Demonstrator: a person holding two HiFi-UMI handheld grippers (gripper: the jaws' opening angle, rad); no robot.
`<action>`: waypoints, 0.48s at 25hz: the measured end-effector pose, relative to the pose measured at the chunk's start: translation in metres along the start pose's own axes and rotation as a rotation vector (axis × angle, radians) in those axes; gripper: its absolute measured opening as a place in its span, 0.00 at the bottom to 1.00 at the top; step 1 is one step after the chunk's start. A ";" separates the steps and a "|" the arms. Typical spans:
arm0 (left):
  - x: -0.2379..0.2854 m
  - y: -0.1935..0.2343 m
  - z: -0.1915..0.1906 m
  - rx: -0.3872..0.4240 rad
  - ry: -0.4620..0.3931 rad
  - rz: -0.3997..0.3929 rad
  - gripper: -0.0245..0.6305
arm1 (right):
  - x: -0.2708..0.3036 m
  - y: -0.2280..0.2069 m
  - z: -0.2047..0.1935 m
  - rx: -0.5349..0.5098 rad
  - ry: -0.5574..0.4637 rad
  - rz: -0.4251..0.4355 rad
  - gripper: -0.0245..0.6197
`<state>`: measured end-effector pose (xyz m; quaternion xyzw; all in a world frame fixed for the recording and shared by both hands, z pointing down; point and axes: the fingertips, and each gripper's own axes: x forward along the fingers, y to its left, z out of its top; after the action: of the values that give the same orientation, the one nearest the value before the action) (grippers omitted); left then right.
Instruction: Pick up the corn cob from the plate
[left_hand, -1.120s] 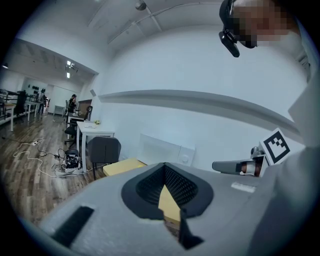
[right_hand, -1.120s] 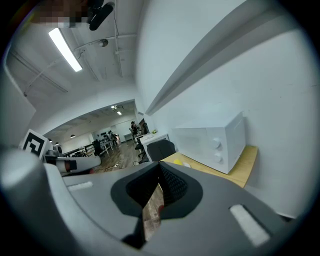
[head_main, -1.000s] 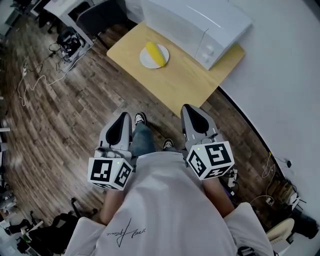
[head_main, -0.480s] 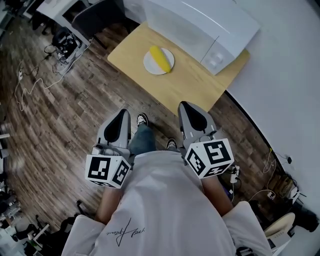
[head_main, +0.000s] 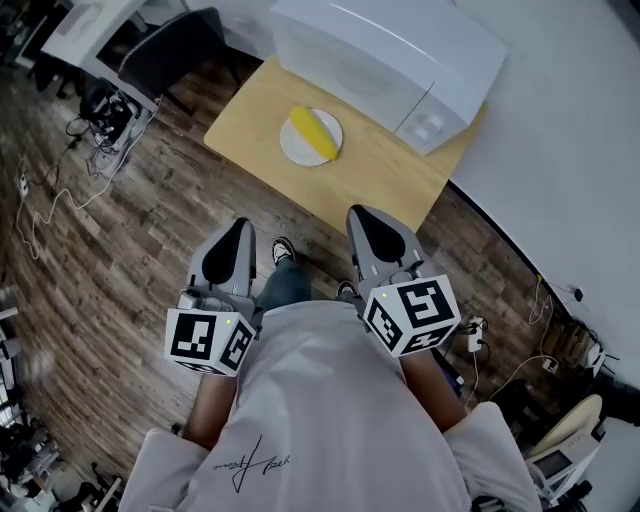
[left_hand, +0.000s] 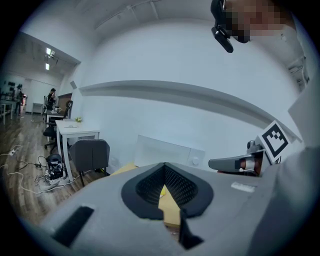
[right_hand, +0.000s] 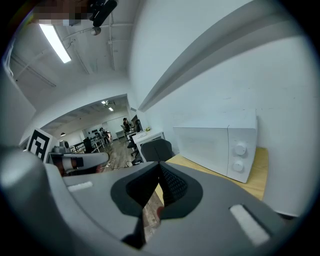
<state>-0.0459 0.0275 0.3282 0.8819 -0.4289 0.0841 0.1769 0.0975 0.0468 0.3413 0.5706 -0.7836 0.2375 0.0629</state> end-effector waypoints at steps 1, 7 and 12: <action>0.002 0.004 0.004 0.009 -0.002 -0.012 0.04 | 0.005 0.002 0.001 -0.004 0.003 -0.003 0.06; 0.008 0.036 0.019 0.040 -0.008 -0.066 0.04 | 0.040 0.014 0.005 -0.026 0.005 -0.043 0.06; 0.011 0.063 0.028 0.040 -0.005 -0.109 0.04 | 0.068 0.025 0.005 -0.055 0.025 -0.078 0.08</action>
<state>-0.0886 -0.0266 0.3206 0.9075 -0.3789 0.0807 0.1622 0.0522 -0.0086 0.3545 0.5956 -0.7663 0.2203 0.0977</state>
